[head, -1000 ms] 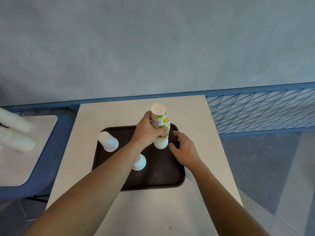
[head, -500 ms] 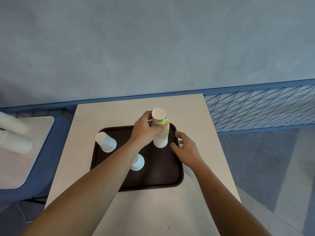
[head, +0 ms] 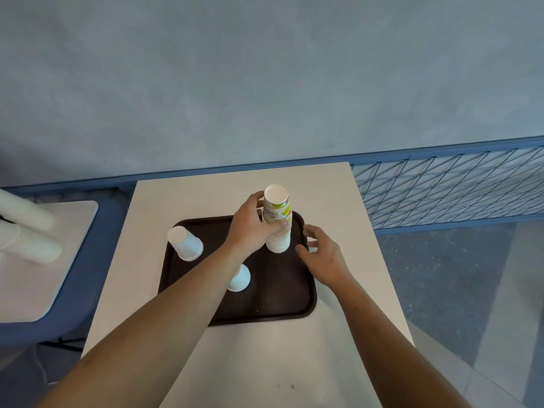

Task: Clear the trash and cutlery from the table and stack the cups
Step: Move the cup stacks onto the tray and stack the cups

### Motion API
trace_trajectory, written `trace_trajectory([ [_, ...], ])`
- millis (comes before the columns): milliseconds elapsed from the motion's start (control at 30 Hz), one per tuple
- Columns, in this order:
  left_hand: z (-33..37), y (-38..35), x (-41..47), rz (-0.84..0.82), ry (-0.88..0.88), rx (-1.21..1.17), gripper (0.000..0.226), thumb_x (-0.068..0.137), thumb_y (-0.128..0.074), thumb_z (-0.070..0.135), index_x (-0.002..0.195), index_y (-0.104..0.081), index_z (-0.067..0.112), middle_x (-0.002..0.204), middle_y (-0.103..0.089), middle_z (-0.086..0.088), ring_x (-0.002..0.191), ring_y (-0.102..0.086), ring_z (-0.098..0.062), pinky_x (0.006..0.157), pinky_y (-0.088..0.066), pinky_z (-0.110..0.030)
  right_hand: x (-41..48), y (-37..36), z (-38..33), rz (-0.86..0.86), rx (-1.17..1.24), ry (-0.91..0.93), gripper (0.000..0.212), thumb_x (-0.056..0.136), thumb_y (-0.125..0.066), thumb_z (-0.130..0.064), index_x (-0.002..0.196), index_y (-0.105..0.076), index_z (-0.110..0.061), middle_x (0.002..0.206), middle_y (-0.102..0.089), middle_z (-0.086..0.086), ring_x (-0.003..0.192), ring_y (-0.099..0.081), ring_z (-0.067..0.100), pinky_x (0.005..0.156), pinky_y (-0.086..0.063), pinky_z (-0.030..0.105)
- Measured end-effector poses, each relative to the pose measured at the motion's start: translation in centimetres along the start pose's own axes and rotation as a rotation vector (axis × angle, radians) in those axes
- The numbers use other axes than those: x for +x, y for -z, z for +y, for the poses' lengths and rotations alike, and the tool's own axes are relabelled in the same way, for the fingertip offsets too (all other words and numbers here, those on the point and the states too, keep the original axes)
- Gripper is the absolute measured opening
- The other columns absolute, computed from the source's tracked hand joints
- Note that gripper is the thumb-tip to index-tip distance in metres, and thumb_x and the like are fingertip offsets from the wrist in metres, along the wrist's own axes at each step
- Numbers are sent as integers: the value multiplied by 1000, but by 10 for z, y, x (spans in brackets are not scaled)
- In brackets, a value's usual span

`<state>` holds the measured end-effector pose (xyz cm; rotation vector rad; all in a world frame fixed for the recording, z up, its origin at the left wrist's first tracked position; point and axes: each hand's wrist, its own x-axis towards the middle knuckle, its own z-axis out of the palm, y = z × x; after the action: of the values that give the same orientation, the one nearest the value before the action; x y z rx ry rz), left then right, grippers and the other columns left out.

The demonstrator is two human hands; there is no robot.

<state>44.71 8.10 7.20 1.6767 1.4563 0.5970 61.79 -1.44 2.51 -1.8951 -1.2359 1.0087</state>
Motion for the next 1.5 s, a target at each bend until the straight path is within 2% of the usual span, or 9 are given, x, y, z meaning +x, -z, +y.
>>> trace_trajectory([
  [167,-10,10,-29,48,55,-55,100,74,-92,42,157,-36,31,151,-50,5,130,-53,-11,106,-47,-34,-21,-10,-7,23,75,8,55,93,-70,-27,144,-51,-23,136,-59,-11,111,-60,10,83,-44,15],
  [400,-27,60,-102,120,89,-261,74,79,-89,33,144,-53,32,135,-58,11,119,-62,-7,95,-51,-23,-71,-49,-31,1,182,42,50,92,-70,-26,139,-54,-30,129,-62,-17,110,-61,1,80,-44,7],
  [600,-70,124,-173,168,90,-275,51,86,-84,32,130,-60,36,128,-64,18,114,-66,-3,95,-54,-23,-116,-103,-70,-30,228,156,46,91,-73,-26,134,-58,-33,126,-62,-22,113,-61,-2,91,-54,19],
  [867,-159,229,-235,275,154,-365,43,88,-83,31,125,-63,37,124,-66,18,112,-67,-6,86,-52,-23,-169,-213,-147,-105,159,292,56,91,-72,-34,142,-52,-31,133,-57,-18,119,-56,0,97,-51,21],
  [1000,-196,277,-259,321,147,-401,40,88,-83,28,123,-64,35,122,-67,17,104,-68,4,87,-51,-21,-191,-271,-185,-84,114,349,55,90,-72,-34,141,-52,-30,127,-57,-16,112,-57,2,90,-50,18],
  [1133,-223,313,-279,339,130,-391,41,89,-81,23,126,-63,27,121,-66,16,95,-64,15,79,-48,-7,-206,-315,-217,-100,80,408,57,92,-70,-34,144,-49,-28,138,-52,-15,116,-56,4,94,-52,24],
  [1300,-247,348,-288,364,137,-393,40,90,-81,25,124,-62,34,122,-67,10,102,-66,7,94,-51,-27,-214,-343,-246,-147,19,466,60,92,-70,-34,146,-47,-26,143,-51,-10,119,-55,9,101,-51,31],
  [1400,-255,365,-288,391,141,-390,41,90,-81,26,123,-61,38,122,-67,10,110,-67,-5,95,-52,-30,-209,-351,-262,-173,-23,501,61,92,-70,-36,147,-45,-26,144,-50,-9,123,-53,10,104,-50,36],
  [1500,-261,376,-287,442,165,-392,42,89,-81,25,125,-61,36,123,-66,8,110,-66,-6,98,-52,-32,-200,-352,-275,-208,-60,532,64,92,-70,-38,149,-43,-26,147,-47,-8,128,-51,12,107,-48,38],
])
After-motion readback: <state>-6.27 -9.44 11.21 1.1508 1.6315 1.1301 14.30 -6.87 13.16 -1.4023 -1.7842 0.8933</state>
